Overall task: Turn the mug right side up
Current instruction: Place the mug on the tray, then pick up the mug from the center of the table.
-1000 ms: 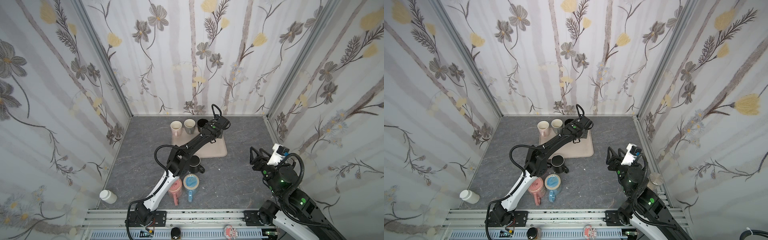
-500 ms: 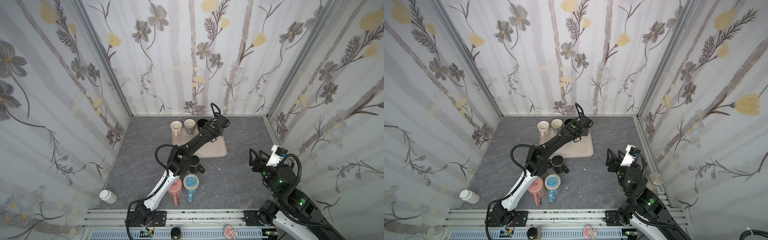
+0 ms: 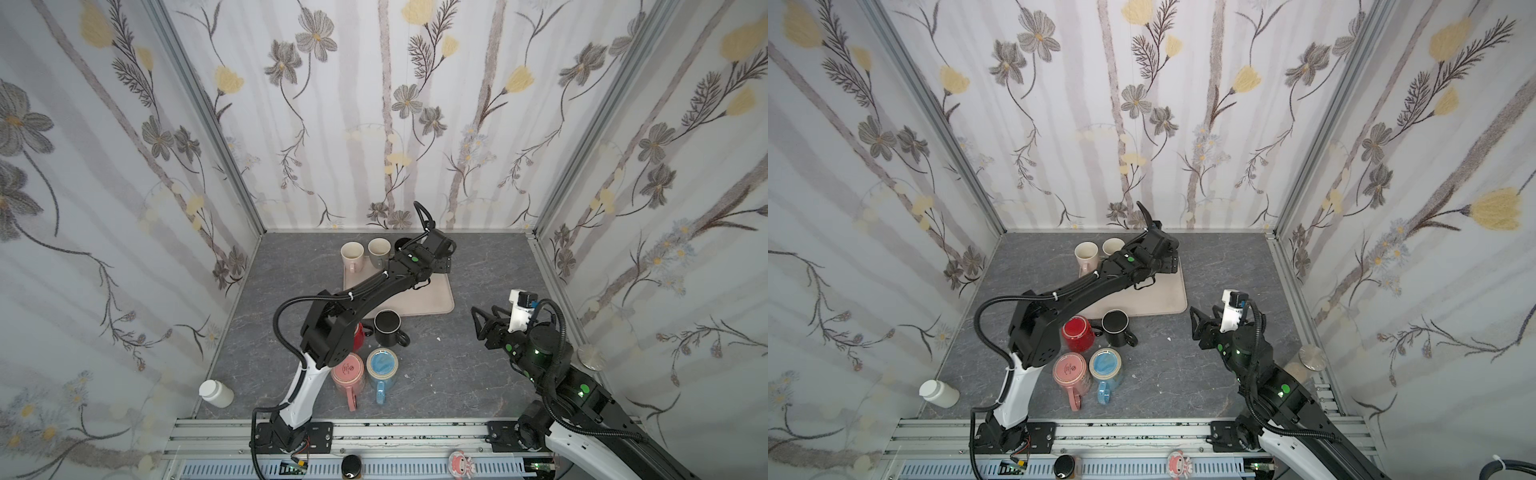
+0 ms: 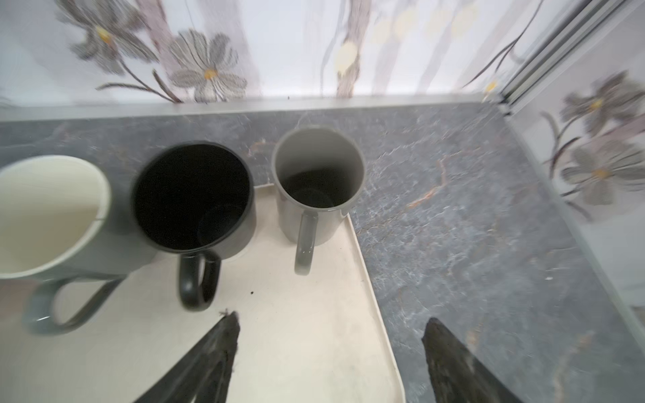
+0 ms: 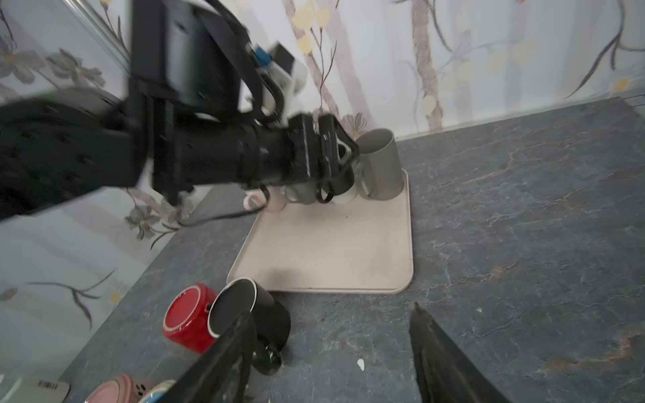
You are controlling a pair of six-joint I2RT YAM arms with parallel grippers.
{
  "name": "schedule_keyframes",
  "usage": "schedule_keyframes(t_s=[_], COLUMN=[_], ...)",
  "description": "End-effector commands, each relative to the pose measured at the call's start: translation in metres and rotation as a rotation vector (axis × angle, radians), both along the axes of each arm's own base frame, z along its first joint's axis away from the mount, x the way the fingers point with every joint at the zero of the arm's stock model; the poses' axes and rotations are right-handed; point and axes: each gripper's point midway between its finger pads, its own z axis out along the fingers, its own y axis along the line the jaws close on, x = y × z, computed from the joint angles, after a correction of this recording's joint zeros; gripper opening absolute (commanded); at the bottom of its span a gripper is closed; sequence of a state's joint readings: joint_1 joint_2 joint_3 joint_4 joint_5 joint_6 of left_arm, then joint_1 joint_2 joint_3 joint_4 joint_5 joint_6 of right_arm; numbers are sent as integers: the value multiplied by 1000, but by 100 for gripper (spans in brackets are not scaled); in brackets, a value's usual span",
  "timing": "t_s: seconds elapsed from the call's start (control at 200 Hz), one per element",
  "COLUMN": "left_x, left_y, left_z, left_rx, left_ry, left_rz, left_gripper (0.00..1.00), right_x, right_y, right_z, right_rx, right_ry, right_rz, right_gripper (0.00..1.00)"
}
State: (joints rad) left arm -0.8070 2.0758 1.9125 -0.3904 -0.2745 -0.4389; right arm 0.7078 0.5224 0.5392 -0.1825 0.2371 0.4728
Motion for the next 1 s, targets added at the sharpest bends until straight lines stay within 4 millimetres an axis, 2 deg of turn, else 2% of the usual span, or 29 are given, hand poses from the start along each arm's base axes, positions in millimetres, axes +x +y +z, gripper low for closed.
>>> schedule_keyframes(t_s=[0.0, 0.025, 0.04, 0.075, 0.17, 0.185, 0.205, 0.265, 0.31, 0.33, 0.35, 0.45, 0.505, 0.56, 0.58, 0.704, 0.879, 0.899, 0.999], left_x=[-23, -30, -34, -44, -67, -70, -75, -87, -94, -99, -103, -115, -120, -123, -125, -131, -138, -138, -136], left_y=[29, 38, 43, 58, 99, 106, 115, 141, 159, 168, 175, 205, 217, 230, 234, 254, 261, 263, 266], left_z=[107, 113, 109, 115, 101, 105, 91, 79, 72, 78, 75, 63, 57, 50, 49, 43, 37, 36, 34], left_rx=[-211, -226, -228, -257, -308, -324, -317, -328, -327, -337, -330, -289, -271, -264, -263, -285, -309, -306, -301], left_ry=[-187, -200, -196, -208, -191, -197, -179, -173, -175, -193, -196, -198, -190, -178, -176, -177, -182, -180, -171], left_rz=[18, 23, 27, 38, 87, 95, 106, 135, 163, 171, 177, 227, 245, 272, 281, 318, 310, 314, 320], left_gripper=[95, 100, 100, 100, 100, 100, 100, 100, 100, 100, 100, 100, 100, 100, 100, 100, 100, 100, 100], right_x=[-6, -6, -6, -6, -7, -7, -7, -8, -12, -12, -12, -3, 3, 7, 13, 21, 19, 19, 23], right_y=[38, 45, 49, 59, 83, 87, 92, 109, 124, 130, 135, 157, 167, 173, 180, 191, 204, 204, 203], right_z=[-11, -16, -20, -28, -55, -58, -64, -78, -85, -89, -94, -111, -119, -137, -129, -142, -149, -161, -167], right_rx=[-20, -24, -26, -26, -59, -68, -88, -148, -195, -216, -235, -309, -343, -386, -381, -425, -504, -529, -574], right_ry=[24, 39, 49, 67, 125, 130, 142, 161, 163, 170, 178, 218, 230, 265, 248, 283, 292, 316, 331], right_rz=[196, 229, 247, 284, 373, 383, 397, 441, 482, 497, 510, 555, 573, 586, 587, 593, 627, 629, 604], right_gripper=[71, 71, 71, 70, 69, 69, 69, 69, 69, 69, 69, 69, 67, 65, 64, 59, 56, 55, 50])
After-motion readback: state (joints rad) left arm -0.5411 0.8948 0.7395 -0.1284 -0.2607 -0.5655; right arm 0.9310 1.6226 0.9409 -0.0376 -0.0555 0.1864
